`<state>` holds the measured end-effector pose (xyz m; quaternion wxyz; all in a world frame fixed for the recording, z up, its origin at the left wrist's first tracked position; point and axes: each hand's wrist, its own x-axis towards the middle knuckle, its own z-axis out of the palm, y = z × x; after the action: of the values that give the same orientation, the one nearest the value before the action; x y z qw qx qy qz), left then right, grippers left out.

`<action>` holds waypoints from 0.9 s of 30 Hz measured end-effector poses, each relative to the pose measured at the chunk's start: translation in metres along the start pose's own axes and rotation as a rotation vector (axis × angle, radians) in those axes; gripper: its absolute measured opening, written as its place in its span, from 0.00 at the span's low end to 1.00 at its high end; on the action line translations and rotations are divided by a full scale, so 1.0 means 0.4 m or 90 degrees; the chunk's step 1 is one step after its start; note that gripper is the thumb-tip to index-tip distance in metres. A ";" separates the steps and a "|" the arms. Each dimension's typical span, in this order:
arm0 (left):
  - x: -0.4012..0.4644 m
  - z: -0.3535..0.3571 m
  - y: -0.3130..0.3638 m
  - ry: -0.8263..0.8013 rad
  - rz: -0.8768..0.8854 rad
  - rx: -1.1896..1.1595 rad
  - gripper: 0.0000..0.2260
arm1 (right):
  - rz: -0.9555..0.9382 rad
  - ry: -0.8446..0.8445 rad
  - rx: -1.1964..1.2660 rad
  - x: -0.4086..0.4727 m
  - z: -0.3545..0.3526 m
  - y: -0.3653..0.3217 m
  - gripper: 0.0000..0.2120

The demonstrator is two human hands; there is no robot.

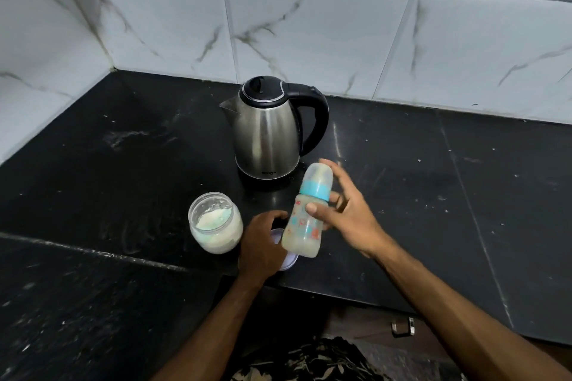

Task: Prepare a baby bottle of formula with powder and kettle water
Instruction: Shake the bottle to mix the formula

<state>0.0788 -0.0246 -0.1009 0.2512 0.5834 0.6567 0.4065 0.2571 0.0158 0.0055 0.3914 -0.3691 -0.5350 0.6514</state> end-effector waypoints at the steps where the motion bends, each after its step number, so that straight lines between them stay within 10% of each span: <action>1: -0.002 0.000 0.002 0.014 0.004 0.007 0.14 | -0.010 0.018 -0.002 0.005 -0.004 -0.006 0.40; 7: -0.014 0.000 0.019 0.079 0.025 0.013 0.09 | -0.113 0.289 0.202 0.058 -0.045 -0.055 0.30; 12: 0.000 -0.003 0.004 -0.001 0.000 0.007 0.13 | -0.013 0.019 0.019 0.007 0.008 0.022 0.36; 17: -0.012 0.001 0.012 0.080 0.023 0.030 0.10 | -0.048 0.149 0.108 0.035 -0.016 -0.021 0.36; 27: -0.010 -0.001 0.008 0.060 0.016 0.036 0.10 | -0.131 0.078 0.037 0.028 -0.041 -0.045 0.42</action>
<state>0.0811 -0.0287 -0.0987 0.1984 0.5788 0.6716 0.4179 0.2691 0.0348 0.0201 0.4986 -0.3400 -0.5257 0.5995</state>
